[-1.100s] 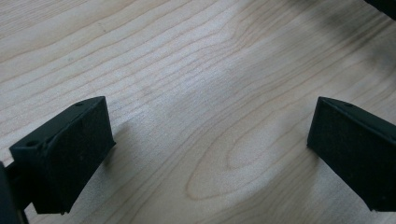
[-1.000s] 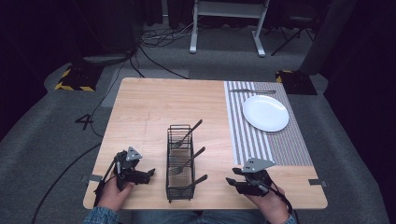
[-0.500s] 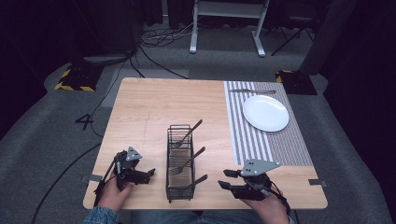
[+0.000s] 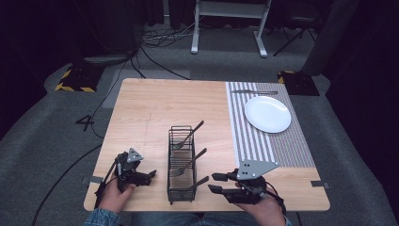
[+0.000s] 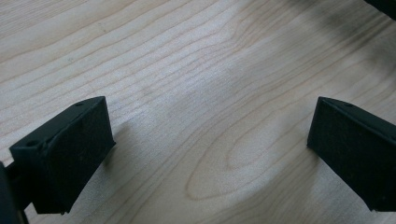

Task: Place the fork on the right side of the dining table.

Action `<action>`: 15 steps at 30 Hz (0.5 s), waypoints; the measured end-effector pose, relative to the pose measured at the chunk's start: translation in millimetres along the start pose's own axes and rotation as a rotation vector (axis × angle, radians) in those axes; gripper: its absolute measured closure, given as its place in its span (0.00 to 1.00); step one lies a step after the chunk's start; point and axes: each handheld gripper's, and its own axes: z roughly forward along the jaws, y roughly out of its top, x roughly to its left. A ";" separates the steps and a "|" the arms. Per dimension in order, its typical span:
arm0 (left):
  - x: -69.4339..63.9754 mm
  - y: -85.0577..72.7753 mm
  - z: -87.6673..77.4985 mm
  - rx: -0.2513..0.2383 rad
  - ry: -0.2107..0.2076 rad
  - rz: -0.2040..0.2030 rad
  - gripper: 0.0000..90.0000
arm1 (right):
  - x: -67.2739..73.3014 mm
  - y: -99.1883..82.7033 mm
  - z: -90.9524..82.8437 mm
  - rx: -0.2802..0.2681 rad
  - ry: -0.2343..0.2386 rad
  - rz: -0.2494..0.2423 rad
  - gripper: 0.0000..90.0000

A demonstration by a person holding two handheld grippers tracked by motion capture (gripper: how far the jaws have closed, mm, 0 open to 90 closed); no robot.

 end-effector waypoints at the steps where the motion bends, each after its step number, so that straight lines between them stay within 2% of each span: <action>1: 0.0 0.0 0.0 0.000 0.000 0.000 0.00 | 0.0 0.0 0.0 0.000 0.000 0.000 0.68; 2: 0.0 0.0 0.0 0.000 -0.001 0.000 0.00 | 1.1 2.9 2.2 -0.004 0.015 0.001 0.69; 9: 0.2 0.1 -0.2 0.002 0.001 0.004 0.00 | -0.1 9.3 6.9 -0.012 0.041 0.029 0.72; 15: 0.2 0.1 -0.2 0.002 0.001 0.003 0.00 | 2.2 13.9 14.0 0.019 0.059 0.029 0.77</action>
